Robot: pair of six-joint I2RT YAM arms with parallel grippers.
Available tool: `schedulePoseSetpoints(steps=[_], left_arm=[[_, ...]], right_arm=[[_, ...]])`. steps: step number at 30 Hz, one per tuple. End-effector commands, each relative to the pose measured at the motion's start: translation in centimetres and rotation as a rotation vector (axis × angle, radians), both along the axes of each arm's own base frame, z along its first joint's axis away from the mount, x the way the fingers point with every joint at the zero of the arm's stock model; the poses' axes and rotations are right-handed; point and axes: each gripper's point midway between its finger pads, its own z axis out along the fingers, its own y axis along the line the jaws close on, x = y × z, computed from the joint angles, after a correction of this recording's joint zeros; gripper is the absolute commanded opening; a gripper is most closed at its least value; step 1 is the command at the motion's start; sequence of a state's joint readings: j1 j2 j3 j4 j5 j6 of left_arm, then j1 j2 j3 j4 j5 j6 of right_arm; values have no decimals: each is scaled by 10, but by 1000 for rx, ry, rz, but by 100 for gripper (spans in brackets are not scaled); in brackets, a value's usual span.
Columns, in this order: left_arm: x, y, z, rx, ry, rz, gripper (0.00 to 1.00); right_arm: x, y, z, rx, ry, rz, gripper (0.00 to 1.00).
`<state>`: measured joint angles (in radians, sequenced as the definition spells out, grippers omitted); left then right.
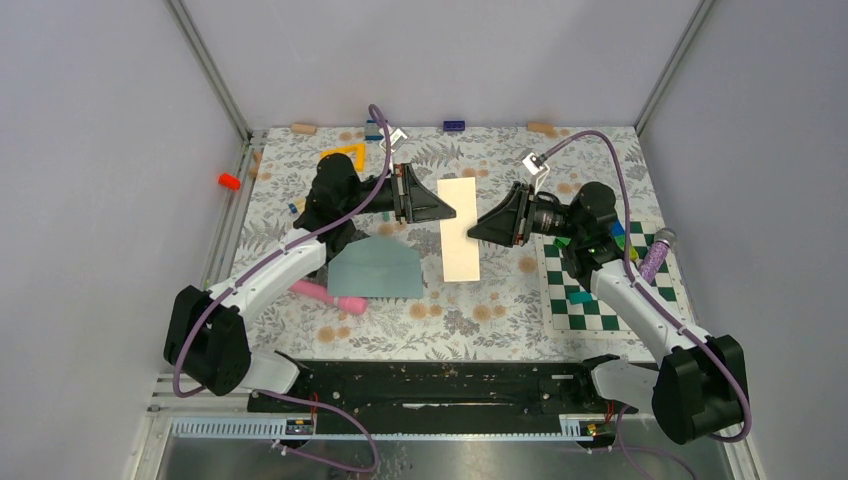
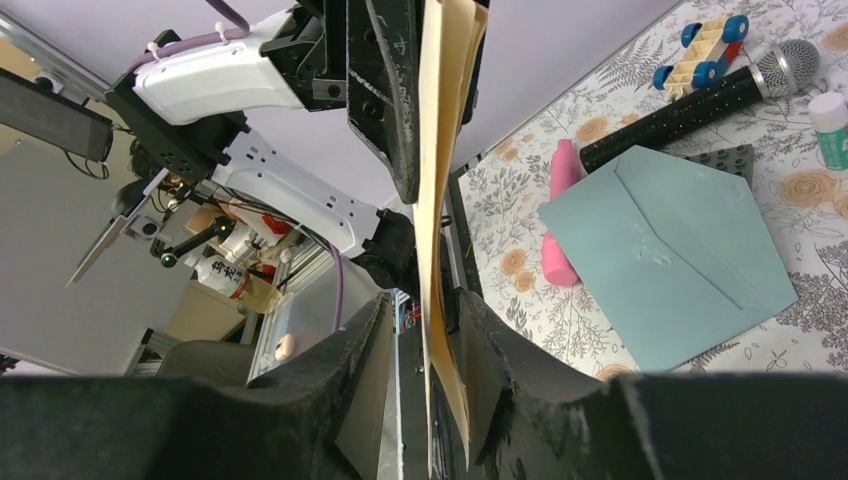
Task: Place the letter into the envelope and seal it
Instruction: Place the letter in the envelope.
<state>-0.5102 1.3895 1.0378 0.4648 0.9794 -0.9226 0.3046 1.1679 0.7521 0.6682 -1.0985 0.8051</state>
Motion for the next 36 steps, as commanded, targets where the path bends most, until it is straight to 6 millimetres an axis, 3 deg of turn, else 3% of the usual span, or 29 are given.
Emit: schedulePoseSetpoints(steps=[1, 12, 21, 23, 27, 29, 31, 36], left_arm=[[-2, 2, 14, -32, -67, 7, 0], [0, 1, 10, -22, -85, 16, 0], [0, 0, 8, -8, -105, 21, 2], [0, 0, 8, -3, -104, 18, 14], [2, 5, 14, 21, -126, 23, 72], [11, 16, 19, 67, -170, 72, 90], [25, 33, 17, 140, -252, 152, 98], [53, 84, -7, 427, -375, 413, 99]], right_arm=[[-8, -1, 14, 29, -65, 33, 39], [-6, 0, 15, 35, -39, 36, 21], [-4, 0, 14, 25, -19, 35, 0], [-4, 0, 13, 20, -18, 30, 0], [-2, -1, 13, 3, -36, 17, 0], [-1, -4, 14, -16, -55, 1, 0], [0, -10, 18, -24, -80, -24, 0], [13, -33, 26, -38, -103, -134, 0]])
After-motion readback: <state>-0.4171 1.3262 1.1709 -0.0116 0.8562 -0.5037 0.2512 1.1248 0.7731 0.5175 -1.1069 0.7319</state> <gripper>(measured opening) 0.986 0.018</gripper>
